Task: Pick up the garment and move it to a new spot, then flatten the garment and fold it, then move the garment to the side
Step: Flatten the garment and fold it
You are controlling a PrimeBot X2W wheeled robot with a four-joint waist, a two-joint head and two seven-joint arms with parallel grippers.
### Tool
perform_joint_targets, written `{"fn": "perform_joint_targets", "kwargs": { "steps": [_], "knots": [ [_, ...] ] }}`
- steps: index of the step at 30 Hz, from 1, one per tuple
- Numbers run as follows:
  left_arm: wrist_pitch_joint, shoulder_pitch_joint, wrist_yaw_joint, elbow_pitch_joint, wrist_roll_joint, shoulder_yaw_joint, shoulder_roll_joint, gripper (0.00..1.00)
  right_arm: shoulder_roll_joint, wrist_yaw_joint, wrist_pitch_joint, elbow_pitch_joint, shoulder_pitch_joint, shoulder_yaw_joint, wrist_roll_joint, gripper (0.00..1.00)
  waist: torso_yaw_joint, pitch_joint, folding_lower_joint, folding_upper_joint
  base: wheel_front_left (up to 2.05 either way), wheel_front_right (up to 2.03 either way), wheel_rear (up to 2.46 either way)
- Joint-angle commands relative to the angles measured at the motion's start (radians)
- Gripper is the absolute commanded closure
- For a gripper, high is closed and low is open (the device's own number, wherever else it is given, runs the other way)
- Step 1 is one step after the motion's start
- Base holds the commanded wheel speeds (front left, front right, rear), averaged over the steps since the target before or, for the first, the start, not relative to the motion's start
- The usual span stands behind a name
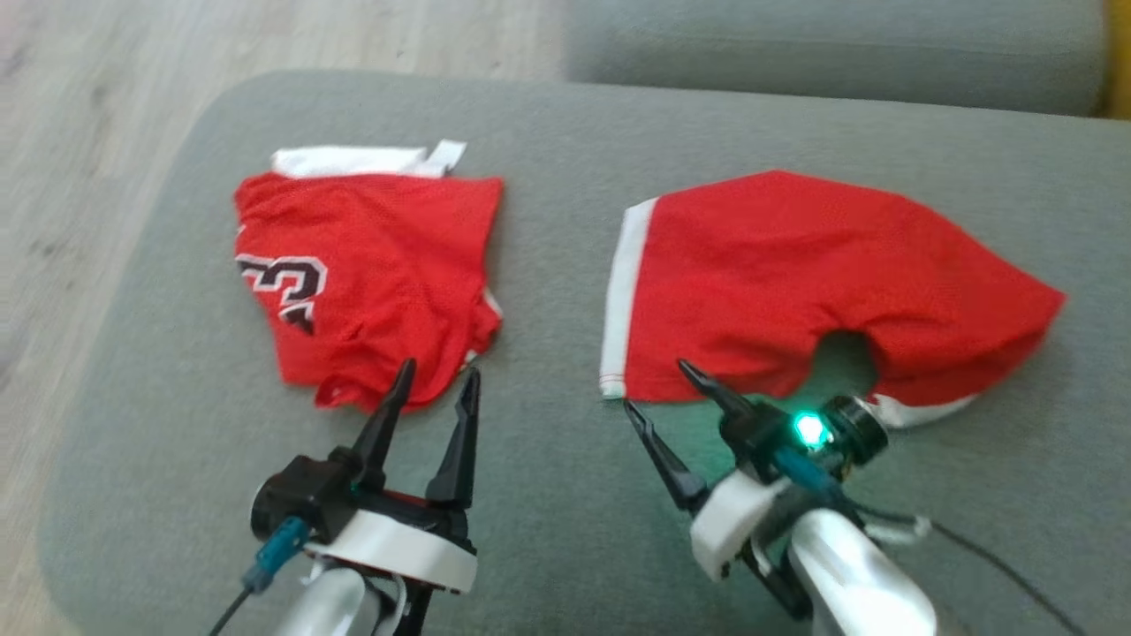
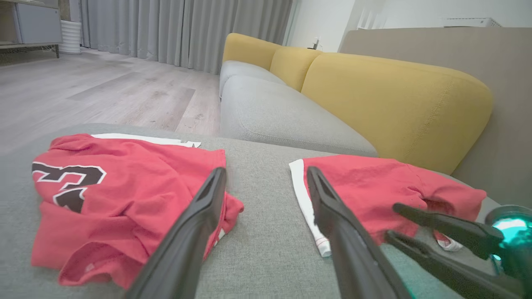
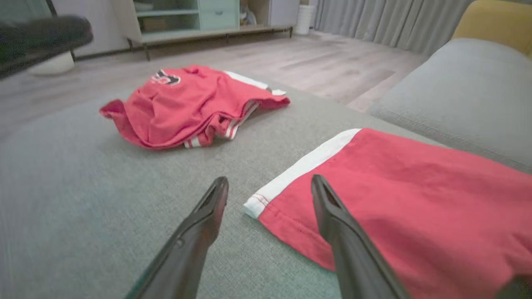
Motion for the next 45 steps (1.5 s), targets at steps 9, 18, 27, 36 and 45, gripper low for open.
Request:
{"fn": "perform_joint_targets", "kwargs": {
  "steps": [9,18,27,36,45],
  "knots": [
    [-0.009,-0.067,-0.053,0.016,0.042,0.072,-0.065,0.00,-0.002,-0.001,0.133,0.200,-0.195,0.032,-0.091,0.00,0.125,0.081,-0.0001,0.0000,0.00,0.00,0.00],
    [-0.009,-0.062,-0.083,0.043,0.074,0.129,-0.095,0.00,-0.002,-0.001,0.173,0.313,-0.231,0.044,-0.063,1.00,0.136,0.078,-0.0001,0.0000,0.00,0.00,0.00],
    [-0.009,-0.038,-0.097,0.040,0.096,0.177,-0.107,0.00,-0.002,-0.001,0.012,0.231,-0.255,-0.072,0.016,1.00,0.055,0.019,-0.0001,0.0000,0.00,0.00,0.00],
    [-0.009,0.003,-0.104,0.038,0.099,0.211,-0.119,0.00,-0.002,-0.001,-0.036,0.096,-0.441,-0.061,0.083,1.00,0.009,-0.051,-0.0001,0.0000,0.00,0.00,0.00],
    [-0.009,0.026,-0.106,0.032,0.120,0.239,-0.119,0.00,-0.002,-0.001,-0.035,0.072,-0.749,-0.143,0.211,1.00,-0.030,-0.073,-0.0001,0.0000,0.00,0.00,0.00]
  ]
}}
